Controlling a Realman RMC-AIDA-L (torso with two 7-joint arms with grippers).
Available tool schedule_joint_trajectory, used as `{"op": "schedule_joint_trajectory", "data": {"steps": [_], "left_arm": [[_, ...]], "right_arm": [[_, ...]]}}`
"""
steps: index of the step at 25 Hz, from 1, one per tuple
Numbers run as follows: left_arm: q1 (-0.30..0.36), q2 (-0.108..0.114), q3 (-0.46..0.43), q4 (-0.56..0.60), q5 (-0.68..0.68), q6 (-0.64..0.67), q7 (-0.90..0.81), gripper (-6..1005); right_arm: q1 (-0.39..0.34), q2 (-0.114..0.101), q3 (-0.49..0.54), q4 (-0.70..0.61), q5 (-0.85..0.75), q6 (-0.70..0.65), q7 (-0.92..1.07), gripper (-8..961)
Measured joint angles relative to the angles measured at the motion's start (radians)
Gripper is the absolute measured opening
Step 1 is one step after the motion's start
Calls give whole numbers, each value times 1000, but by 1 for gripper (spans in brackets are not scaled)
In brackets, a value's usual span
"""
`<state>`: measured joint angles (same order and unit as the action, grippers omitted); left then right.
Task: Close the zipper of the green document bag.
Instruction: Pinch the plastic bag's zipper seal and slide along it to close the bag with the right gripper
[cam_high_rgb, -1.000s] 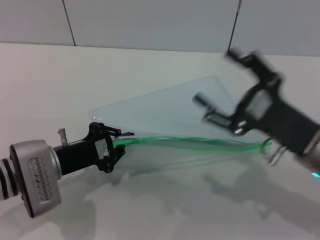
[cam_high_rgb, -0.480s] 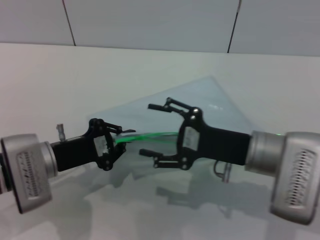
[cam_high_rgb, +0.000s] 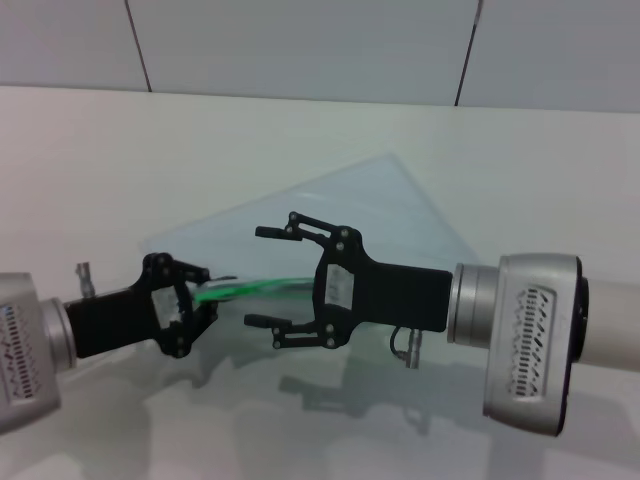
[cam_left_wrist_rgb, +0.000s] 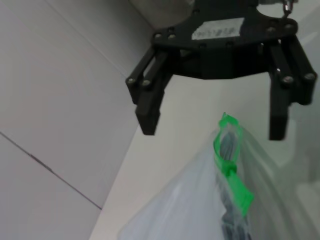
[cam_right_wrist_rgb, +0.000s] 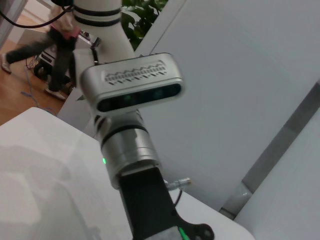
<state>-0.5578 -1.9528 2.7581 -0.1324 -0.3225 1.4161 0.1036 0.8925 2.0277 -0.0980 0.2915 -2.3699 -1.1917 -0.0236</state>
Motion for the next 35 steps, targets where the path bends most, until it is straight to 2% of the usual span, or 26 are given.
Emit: {"op": "schedule_joint_trajectory", "data": {"steps": [7, 15, 21, 26, 31, 35], "left_arm": [[4, 7, 0, 0, 1, -5, -6, 55], [-11, 5, 0, 2, -5, -1, 1, 55], [-24, 1, 0, 2, 2, 0, 15, 55], [-29, -1, 0, 2, 3, 1, 15, 55], [-30, -2, 9, 2, 4, 1, 14, 54], [-28, -2, 11, 2, 4, 1, 13, 54]], "right_arm": [[10, -1, -2, -10, -1, 28, 25, 814], [26, 3, 6, -12, -29, 81, 17, 768], [31, 4, 7, -24, -29, 96, 16, 601], [31, 4, 9, -26, -27, 107, -11, 519], [30, 5, 9, -18, -28, 96, -31, 382], [30, 5, 9, -1, -28, 92, -58, 343]]}}
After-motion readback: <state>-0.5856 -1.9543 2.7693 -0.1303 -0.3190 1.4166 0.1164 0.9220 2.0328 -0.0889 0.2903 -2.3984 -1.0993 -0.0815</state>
